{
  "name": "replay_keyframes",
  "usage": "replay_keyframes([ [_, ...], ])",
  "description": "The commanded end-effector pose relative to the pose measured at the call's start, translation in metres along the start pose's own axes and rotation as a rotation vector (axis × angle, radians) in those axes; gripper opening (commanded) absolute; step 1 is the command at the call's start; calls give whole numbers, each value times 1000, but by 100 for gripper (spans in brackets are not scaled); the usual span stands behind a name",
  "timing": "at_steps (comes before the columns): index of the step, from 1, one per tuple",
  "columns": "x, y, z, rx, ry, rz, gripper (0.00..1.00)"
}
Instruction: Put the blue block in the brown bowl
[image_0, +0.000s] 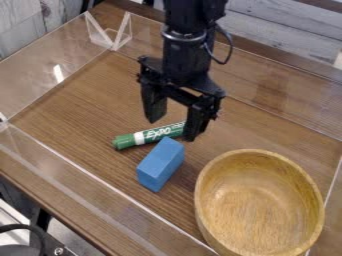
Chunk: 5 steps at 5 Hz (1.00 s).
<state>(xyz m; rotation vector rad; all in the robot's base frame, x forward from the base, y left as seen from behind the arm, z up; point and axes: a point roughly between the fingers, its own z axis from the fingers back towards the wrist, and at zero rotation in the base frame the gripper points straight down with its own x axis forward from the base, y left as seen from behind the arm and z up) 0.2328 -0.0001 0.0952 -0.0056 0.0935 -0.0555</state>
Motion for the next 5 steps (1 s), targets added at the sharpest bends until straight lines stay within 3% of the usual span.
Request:
replay_keyframes([
  [1,1,3,6,8,-48,-10,100],
  [5,-3,5,-20,5,-31,-69,100],
])
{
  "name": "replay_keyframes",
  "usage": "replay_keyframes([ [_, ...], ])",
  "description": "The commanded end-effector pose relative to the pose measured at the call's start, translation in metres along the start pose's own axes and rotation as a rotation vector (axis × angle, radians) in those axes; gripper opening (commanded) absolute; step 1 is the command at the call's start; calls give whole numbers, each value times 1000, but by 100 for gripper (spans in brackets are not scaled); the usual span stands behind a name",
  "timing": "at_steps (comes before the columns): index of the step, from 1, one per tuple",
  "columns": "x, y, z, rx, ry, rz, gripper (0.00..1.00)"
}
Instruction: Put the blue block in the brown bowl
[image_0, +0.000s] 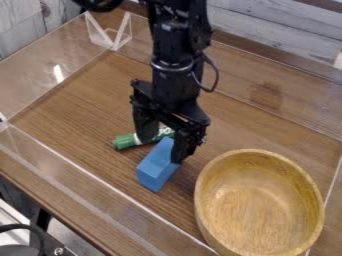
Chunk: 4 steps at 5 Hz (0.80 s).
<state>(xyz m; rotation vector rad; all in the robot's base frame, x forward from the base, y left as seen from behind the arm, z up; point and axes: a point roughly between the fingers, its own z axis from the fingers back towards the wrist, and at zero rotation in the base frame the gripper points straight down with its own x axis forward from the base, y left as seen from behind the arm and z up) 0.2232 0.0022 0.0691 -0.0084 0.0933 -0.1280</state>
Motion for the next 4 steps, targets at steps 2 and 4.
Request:
replay_keyframes([
  [2,3,6,-8,3,-40,-22,100],
  [4,2,6,-21,3,-51,-28,100],
])
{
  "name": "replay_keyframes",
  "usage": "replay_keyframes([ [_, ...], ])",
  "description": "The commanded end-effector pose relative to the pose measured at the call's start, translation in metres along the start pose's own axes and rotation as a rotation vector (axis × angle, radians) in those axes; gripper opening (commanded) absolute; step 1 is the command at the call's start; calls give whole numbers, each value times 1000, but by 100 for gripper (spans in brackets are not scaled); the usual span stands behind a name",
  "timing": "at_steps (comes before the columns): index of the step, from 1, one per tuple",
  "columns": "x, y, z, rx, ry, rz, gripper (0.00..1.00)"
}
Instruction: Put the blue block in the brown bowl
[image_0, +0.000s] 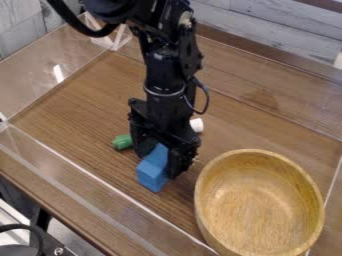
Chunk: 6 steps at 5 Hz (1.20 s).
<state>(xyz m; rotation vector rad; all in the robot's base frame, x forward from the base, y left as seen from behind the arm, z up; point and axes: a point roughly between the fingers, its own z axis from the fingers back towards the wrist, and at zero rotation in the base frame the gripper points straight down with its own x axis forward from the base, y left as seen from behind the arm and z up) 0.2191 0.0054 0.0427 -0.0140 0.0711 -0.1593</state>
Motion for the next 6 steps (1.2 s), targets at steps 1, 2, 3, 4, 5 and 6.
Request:
replay_keyframes([
  [1,4,3,1,8,-34,-2,100],
  [2,4,2,-3,9,-40,-7,100],
  [3,5,2,-7,12,-44,-14,100],
  [4,7,1,-11,16,-48,-18,0],
  [5,7,1,-7,20,-43,2,0],
  [6,7,1,-4,22,-38,25,0],
])
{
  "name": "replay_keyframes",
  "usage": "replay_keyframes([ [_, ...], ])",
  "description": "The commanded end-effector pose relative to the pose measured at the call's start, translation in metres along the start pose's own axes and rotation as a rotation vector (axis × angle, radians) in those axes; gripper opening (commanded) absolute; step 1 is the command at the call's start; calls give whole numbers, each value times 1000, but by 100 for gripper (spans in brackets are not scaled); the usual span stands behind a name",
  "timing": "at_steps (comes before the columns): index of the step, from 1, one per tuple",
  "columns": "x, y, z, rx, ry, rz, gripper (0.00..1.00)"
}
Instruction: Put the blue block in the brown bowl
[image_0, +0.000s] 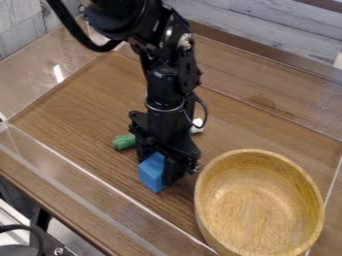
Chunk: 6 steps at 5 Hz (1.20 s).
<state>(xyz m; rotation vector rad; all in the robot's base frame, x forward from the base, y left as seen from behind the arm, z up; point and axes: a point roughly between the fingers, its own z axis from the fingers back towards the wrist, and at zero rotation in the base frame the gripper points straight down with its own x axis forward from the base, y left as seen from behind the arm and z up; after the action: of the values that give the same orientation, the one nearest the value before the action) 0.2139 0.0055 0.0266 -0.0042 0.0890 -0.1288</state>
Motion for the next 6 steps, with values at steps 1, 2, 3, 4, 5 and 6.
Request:
replay_keyframes([
  [1,11,0,16,17,-52,14,0],
  [2,11,1,24,28,-36,10,0],
  [3,16,4,38,42,-31,24,0],
  [4,22,9,72,60,-67,47,0],
  [5,29,16,109,69,-95,113,0],
  [6,42,25,134,77,-133,151,0],
])
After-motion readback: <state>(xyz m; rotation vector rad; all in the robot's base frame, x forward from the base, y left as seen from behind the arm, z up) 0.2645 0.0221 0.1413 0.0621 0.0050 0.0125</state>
